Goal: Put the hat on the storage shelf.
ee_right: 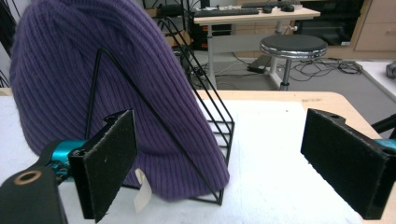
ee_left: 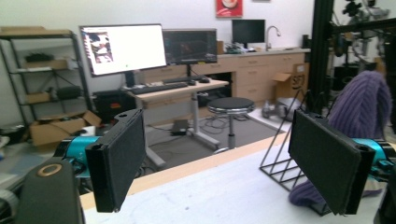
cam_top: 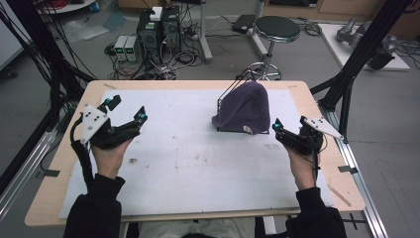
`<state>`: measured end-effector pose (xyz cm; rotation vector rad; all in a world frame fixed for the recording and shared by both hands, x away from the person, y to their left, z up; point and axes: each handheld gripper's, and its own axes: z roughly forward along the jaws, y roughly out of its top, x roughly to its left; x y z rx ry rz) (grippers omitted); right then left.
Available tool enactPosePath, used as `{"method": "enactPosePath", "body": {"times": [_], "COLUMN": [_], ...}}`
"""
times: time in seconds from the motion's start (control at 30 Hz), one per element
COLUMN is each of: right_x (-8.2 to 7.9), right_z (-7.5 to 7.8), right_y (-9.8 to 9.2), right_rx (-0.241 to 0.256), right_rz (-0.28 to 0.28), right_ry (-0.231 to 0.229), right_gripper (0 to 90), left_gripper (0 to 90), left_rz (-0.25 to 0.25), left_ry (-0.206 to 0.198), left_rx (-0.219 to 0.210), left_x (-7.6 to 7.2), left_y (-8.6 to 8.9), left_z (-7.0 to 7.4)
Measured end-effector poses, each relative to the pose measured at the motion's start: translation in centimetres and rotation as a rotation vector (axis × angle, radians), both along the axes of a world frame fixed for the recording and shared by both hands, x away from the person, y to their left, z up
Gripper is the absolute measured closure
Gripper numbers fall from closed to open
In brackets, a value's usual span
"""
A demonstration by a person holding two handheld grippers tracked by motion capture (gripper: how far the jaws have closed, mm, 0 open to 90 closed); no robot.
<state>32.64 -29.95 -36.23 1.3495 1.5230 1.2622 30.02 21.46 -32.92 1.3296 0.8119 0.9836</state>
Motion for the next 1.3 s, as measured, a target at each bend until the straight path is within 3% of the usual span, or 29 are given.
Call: {"method": "enactPosePath", "body": {"times": [0.5,0.83,1.0,1.17,1.23,1.3], "right_x": [-0.8,-1.1,-1.4,-1.6,-1.5,-1.6], "right_z": [-2.0,-2.8,-3.6,-4.6,-4.9,-5.4], "right_y": [-1.1,-1.1,-1.2,-1.4,-1.2,-1.1], "right_rx": [0.019,0.004,-0.010,0.006,-0.009,0.009], "right_rz": [-0.064,-0.076,-0.090,-0.100,-0.109,-0.108], "right_ry": [-0.018,-0.047,-0.068,-0.079,-0.062,-0.059], "right_gripper": [10.3,10.3,10.3,10.3,10.3,10.4], "left_gripper": [19.2,19.7,20.2,20.1,20.1,20.1], "left_rz": [0.113,0.156,0.178,0.185,0.193,0.200], "left_ry": [-0.006,0.018,0.038,0.054,0.061,0.075], "left_rx": [-0.050,-0.049,-0.040,-0.046,-0.033,-0.028], "left_x": [-1.4,-1.7,-1.8,-2.1,-2.3,-2.4], "left_y": [2.6,3.8,3.9,4.2,4.1,4.0], "left_z": [-2.6,-4.1,-5.6,-6.9,-7.5,-8.2]}}
